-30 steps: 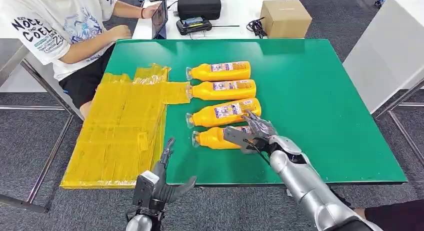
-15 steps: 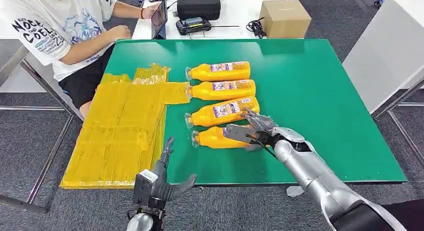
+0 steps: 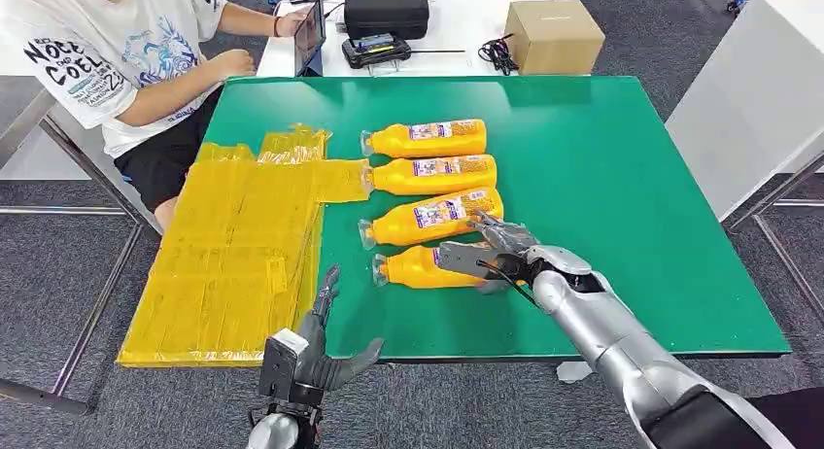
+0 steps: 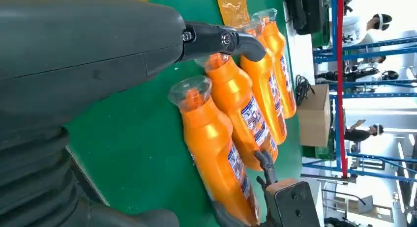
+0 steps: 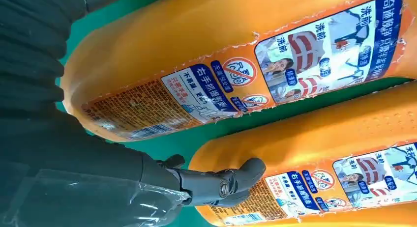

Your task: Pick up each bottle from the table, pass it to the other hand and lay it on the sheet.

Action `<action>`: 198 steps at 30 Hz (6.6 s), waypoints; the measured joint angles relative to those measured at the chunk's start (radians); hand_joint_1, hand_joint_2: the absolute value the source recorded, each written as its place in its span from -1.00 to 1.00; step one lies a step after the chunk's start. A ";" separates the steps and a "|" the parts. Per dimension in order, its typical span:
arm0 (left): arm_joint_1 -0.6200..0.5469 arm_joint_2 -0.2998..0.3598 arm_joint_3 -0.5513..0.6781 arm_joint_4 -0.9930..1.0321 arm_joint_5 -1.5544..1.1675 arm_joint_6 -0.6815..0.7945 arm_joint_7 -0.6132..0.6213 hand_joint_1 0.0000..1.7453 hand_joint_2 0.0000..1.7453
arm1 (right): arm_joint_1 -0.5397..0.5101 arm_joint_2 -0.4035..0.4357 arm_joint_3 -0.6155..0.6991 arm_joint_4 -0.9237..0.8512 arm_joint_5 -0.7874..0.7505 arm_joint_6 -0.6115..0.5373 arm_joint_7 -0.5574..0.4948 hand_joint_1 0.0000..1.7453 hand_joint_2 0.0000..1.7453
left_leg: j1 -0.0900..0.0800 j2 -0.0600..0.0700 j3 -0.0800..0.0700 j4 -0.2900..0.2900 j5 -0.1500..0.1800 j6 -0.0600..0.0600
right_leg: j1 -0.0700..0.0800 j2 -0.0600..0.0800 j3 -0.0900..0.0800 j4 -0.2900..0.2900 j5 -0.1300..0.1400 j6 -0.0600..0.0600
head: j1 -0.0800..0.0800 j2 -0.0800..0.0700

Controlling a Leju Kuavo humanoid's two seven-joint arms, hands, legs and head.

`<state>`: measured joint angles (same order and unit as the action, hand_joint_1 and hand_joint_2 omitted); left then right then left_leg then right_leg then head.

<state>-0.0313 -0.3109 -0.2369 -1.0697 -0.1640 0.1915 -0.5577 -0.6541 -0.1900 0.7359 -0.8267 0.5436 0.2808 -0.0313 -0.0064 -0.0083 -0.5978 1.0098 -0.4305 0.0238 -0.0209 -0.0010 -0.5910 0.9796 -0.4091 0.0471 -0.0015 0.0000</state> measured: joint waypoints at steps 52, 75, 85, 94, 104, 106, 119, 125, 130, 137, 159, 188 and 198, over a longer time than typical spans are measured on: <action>0.009 -0.002 -0.019 0.012 0.040 0.027 0.000 -1.00 1.00 | -0.089 -0.042 0.248 0.047 -0.104 -0.039 0.036 -1.00 1.00 | 0.000 0.003 0.008 0.000 0.000 0.000 | 0.000 0.001 0.007 0.000 0.001 0.000 | 0.000 0.000; 0.021 -0.002 -0.010 0.002 0.031 0.027 0.002 -1.00 1.00 | -0.056 -0.048 0.248 -0.011 -0.071 -0.048 0.047 -1.00 1.00 | 0.000 0.003 0.008 0.000 0.000 0.000 | 0.000 0.001 0.007 0.000 0.001 0.000 | 0.000 0.000; 0.025 -0.002 -0.010 -0.001 0.029 0.027 0.002 -1.00 1.00 | -0.024 -0.050 0.248 -0.024 -0.054 -0.048 0.050 -1.00 1.00 | 0.000 0.000 0.004 0.000 0.000 0.000 | 0.000 0.001 0.005 0.000 0.001 0.000 | 0.000 0.000; 0.025 -0.002 -0.009 -0.002 0.029 0.026 0.002 -1.00 1.00 | -0.022 -0.050 0.248 -0.029 -0.049 -0.048 0.052 -1.00 1.00 | 0.000 0.000 0.002 0.000 0.000 0.001 | 0.000 0.001 0.003 0.000 0.000 0.001 | 0.000 0.000; 0.025 -0.002 -0.008 -0.002 0.028 0.020 0.003 -1.00 1.00 | -0.021 -0.049 0.248 -0.028 -0.041 -0.044 0.055 -0.08 1.00 | 0.000 0.000 0.002 0.000 0.000 0.001 | 0.000 0.001 0.002 0.000 0.000 0.001 | 0.000 0.000; 0.025 -0.002 -0.008 -0.002 0.028 0.018 0.003 -1.00 1.00 | -0.022 -0.049 0.248 -0.025 -0.044 -0.030 0.052 1.00 1.00 | 0.000 0.000 0.002 0.000 0.000 0.001 | 0.000 0.001 0.002 0.000 0.000 0.001 | 0.000 0.000; 0.025 -0.002 -0.008 -0.002 0.029 0.018 0.004 -1.00 1.00 | -0.027 -0.050 0.246 -0.017 -0.069 -0.042 0.024 1.00 1.00 | 0.000 0.000 0.002 0.000 0.000 0.001 | 0.000 0.001 0.002 0.000 0.000 0.001 | 0.000 0.000; 0.026 -0.002 -0.008 -0.002 0.031 0.018 0.003 -1.00 1.00 | 0.037 -0.050 0.192 -0.064 -0.133 -0.159 -0.080 1.00 1.00 | 0.000 -0.002 0.000 0.000 0.000 0.001 | 0.000 0.000 0.001 0.000 0.000 0.001 | 0.000 0.000; 0.034 -0.002 -0.005 -0.014 0.046 0.027 -0.002 -1.00 1.00 | 0.223 -0.002 0.018 -0.251 -0.145 -0.324 -0.196 1.00 1.00 | 0.001 -0.001 -0.005 0.000 0.000 0.000 | 0.000 0.000 -0.003 0.000 0.000 0.001 | -0.001 0.000; 0.066 -0.002 -0.001 -0.068 0.081 0.041 -0.008 -1.00 1.00 | 0.444 0.132 -0.215 -0.533 -0.113 -0.528 -0.353 1.00 1.00 | 0.001 -0.004 -0.007 0.000 0.000 0.000 | 0.001 -0.002 -0.005 0.000 -0.001 0.000 | 0.000 0.000; 0.094 0.028 -0.084 -0.234 0.482 -0.284 0.127 -1.00 1.00 | 0.651 0.316 -0.430 -0.620 -0.079 -0.683 -0.576 1.00 1.00 | 0.000 -0.003 -0.007 0.000 -0.001 0.000 | 0.000 -0.002 -0.006 0.000 -0.001 0.000 | 0.000 0.000; 0.063 0.068 -0.161 -0.233 0.490 -0.309 0.143 -1.00 1.00 | 0.570 0.457 -0.302 -0.192 -0.106 -0.630 -0.627 1.00 1.00 | 0.000 -0.002 -0.007 0.000 0.000 0.000 | 0.000 -0.002 -0.006 0.000 -0.001 0.000 | 0.000 0.000; 0.053 0.068 -0.140 -0.215 0.475 -0.274 0.136 -1.00 1.00 | 0.528 0.474 -0.251 -0.130 -0.092 -0.613 -0.603 1.00 1.00 | 0.000 -0.002 -0.007 0.000 0.000 0.000 | 0.000 -0.002 -0.006 0.000 -0.001 0.000 | 0.000 0.000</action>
<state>0.0218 -0.2430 -0.3773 -1.2849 0.3113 -0.0824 -0.4219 -0.1261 0.2838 0.4853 -0.9564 0.4516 -0.3319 -0.6340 -0.0060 -0.0107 -0.6047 1.0094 -0.4307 0.0239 -0.0209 -0.0028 -0.5966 0.9797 -0.4096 0.0472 -0.0011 0.0000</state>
